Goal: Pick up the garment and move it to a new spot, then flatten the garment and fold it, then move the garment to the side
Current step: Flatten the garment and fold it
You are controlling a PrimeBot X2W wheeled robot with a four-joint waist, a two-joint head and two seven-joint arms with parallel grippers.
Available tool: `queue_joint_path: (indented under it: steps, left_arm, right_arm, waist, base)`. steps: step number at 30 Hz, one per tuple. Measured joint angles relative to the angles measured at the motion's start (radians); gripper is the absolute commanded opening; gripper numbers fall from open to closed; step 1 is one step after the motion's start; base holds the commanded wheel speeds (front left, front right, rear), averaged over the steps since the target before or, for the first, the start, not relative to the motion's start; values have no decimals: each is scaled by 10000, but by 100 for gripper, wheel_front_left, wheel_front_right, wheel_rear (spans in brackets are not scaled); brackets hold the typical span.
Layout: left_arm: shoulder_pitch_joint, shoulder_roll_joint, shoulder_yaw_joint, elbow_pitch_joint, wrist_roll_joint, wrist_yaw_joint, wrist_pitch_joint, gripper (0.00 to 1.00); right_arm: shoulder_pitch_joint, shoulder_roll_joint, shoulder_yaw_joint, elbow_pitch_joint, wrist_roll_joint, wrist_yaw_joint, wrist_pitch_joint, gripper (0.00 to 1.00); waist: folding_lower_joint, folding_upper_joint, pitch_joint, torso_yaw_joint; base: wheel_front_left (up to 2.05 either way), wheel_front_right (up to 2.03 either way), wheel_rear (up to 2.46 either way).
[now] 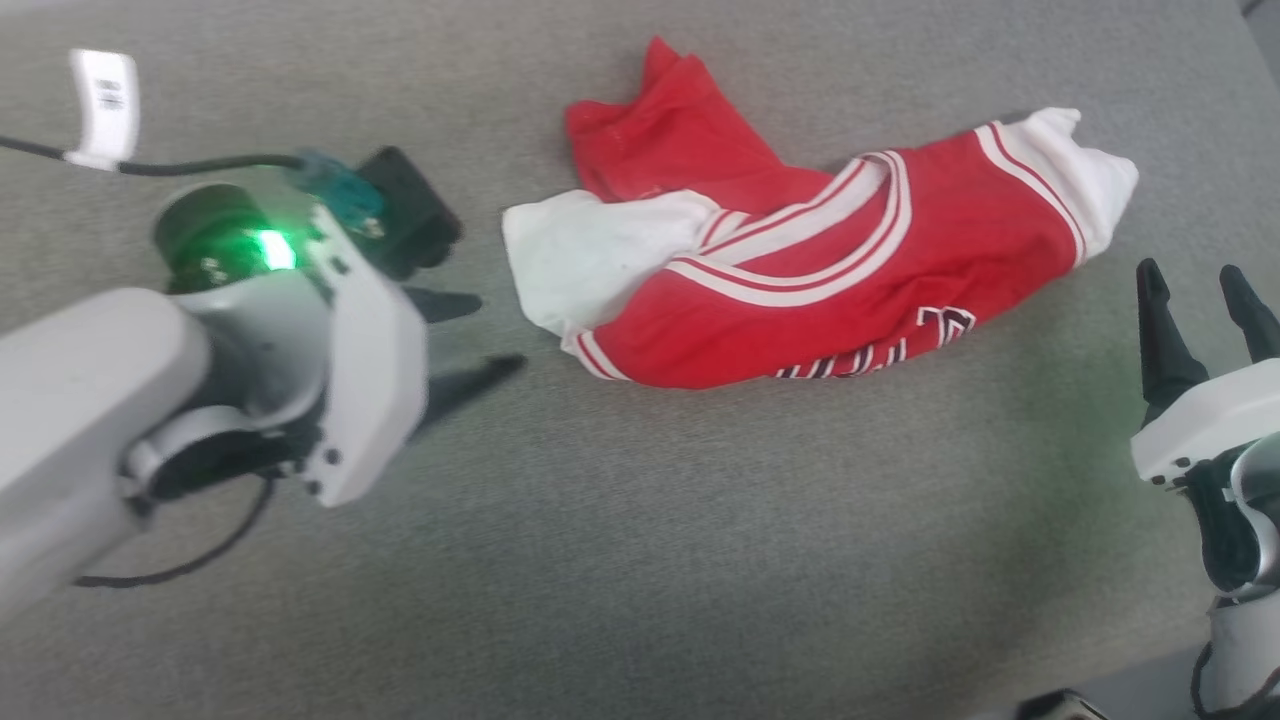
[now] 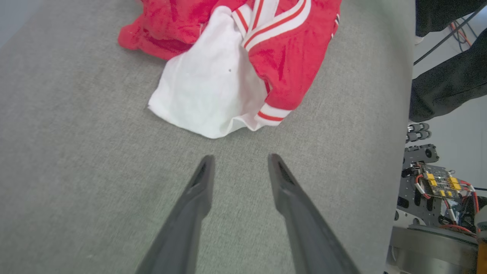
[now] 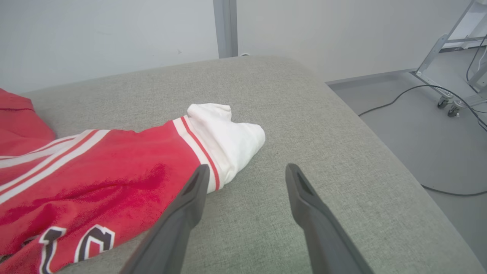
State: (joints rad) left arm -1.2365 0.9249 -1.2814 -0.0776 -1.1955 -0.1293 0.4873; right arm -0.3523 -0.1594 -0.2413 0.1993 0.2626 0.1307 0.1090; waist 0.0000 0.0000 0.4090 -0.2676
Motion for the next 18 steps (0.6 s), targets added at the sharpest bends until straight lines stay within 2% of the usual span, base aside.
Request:
queue_joint_path:
  steps: [5,11,18]
  left_arm:
    - [200,-734,10,309,322,0,240,100]
    - [430,-1103,-8,863,813,0,84,100]
    - [506,-1279,-8,1304,1369,0,-171,100]
  right_arm:
    - [-5,119,65,23,19,0,-50,100]
    - [-24,247,180,71,54,0,-171,100]
    - [-141,299,324,123,94,0,-211,100]
  waist:
    - [0,0,238,-419]
    - [0,0,532,-836]
    - [0,0,777,-1179]
  base:
    - [0,0,0]
    - [0,0,0]
    - [0,0,0]
